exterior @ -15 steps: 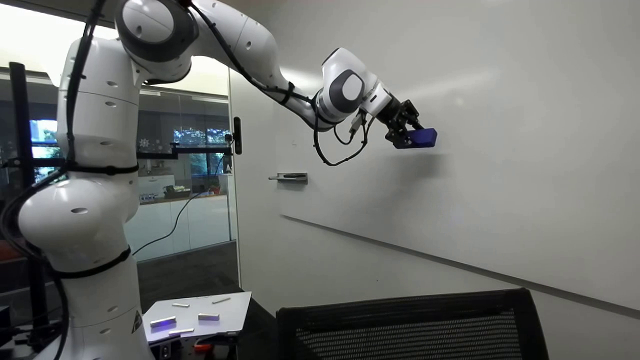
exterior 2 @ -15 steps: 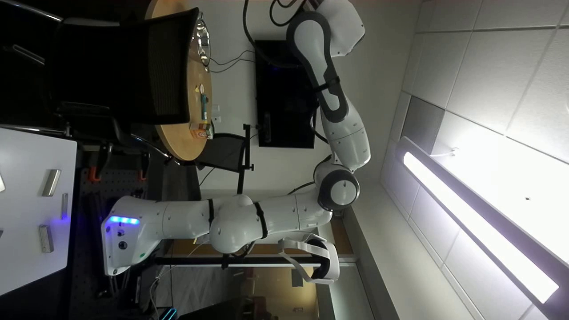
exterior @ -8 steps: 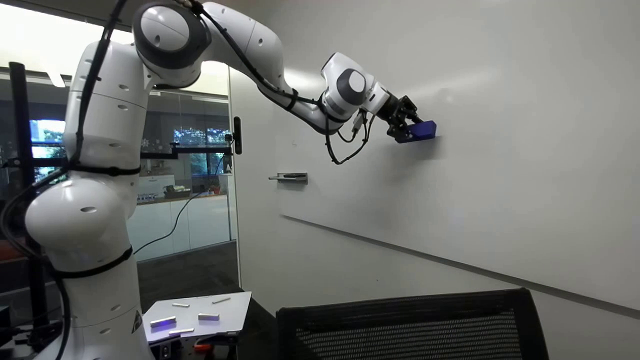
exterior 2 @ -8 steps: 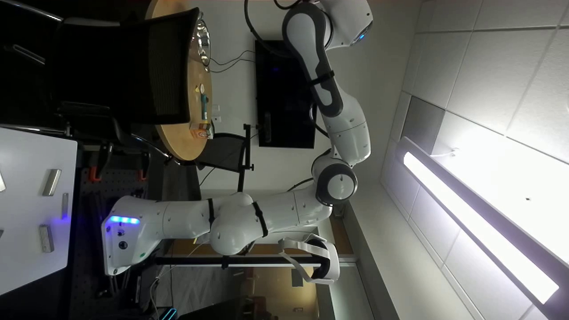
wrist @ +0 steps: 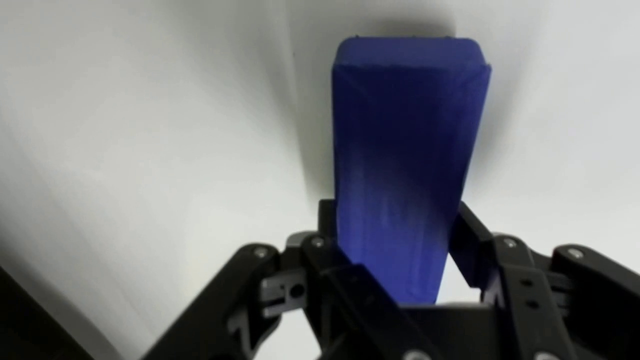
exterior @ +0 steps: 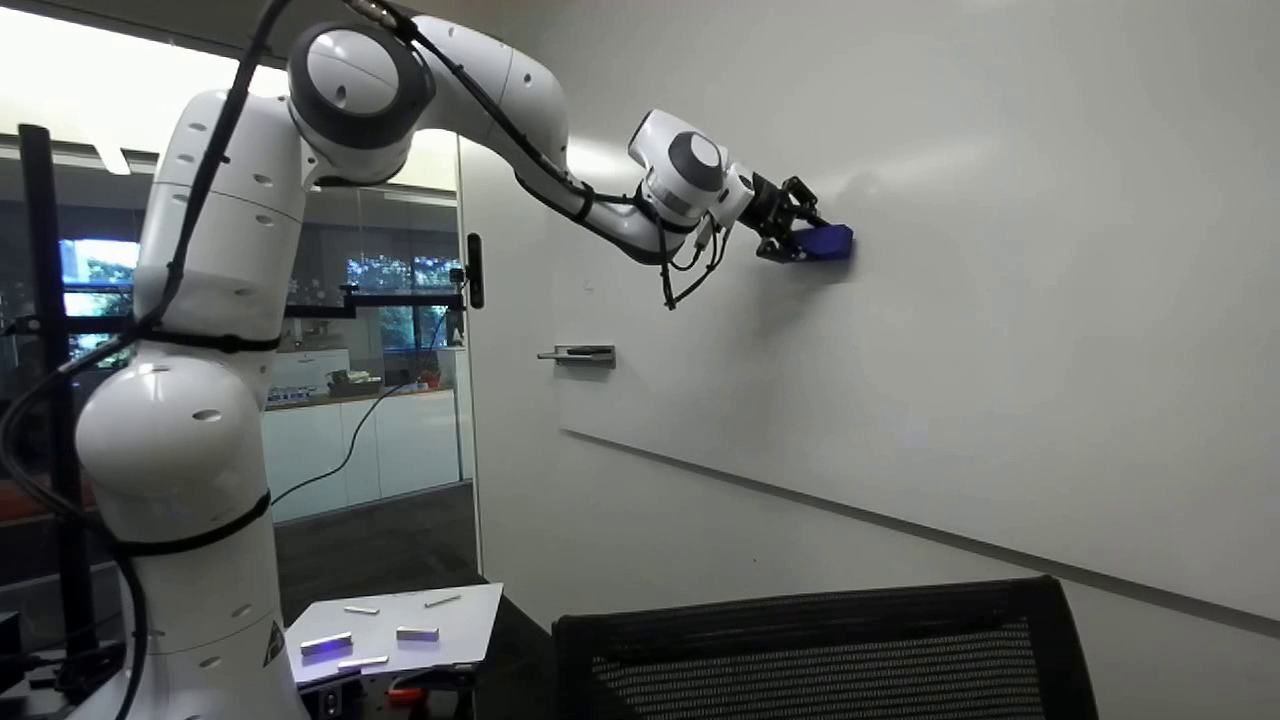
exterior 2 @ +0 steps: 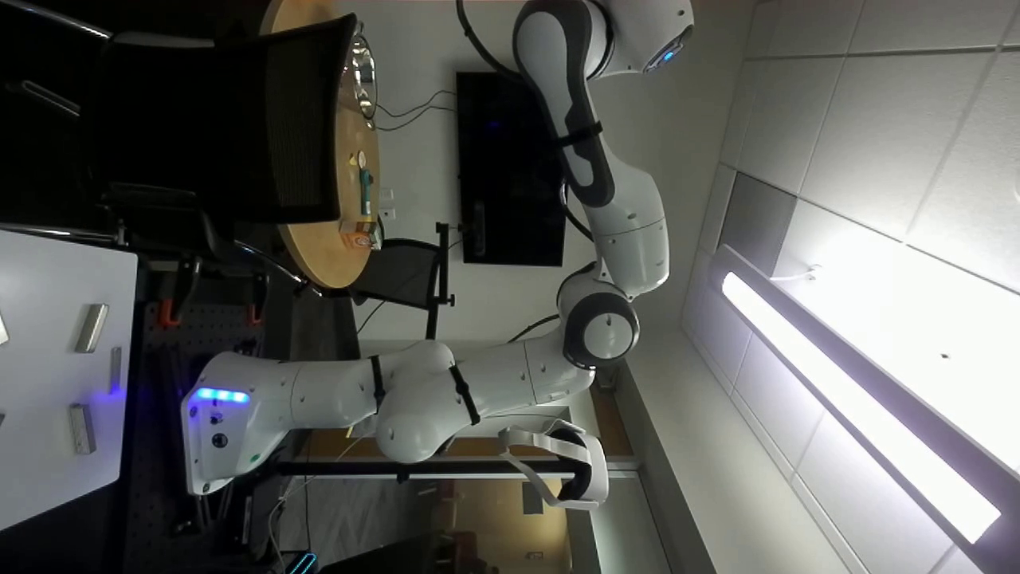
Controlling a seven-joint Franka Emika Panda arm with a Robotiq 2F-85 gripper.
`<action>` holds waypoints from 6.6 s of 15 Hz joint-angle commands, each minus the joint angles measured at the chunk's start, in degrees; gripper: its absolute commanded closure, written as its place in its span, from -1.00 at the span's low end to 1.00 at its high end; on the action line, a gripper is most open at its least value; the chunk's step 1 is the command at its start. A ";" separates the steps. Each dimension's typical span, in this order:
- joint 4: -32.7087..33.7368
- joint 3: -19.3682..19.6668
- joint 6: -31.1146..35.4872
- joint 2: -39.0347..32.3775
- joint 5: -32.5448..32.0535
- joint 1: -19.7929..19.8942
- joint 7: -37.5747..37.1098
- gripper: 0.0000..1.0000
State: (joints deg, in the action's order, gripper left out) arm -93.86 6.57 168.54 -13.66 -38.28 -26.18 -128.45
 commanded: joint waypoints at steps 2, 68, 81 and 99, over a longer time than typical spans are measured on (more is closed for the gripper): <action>2.55 1.17 0.17 -1.47 -1.42 -1.27 -3.30 0.37; 14.54 39.28 29.43 -7.71 -31.46 -34.57 -12.11 0.37; 13.77 48.88 27.27 -15.40 -19.48 -32.73 -13.42 0.37; 11.45 53.54 30.33 -20.47 -14.06 -27.62 -11.96 0.37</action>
State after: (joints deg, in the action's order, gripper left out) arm -83.21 57.55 196.92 -32.31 -53.48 -51.50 -140.81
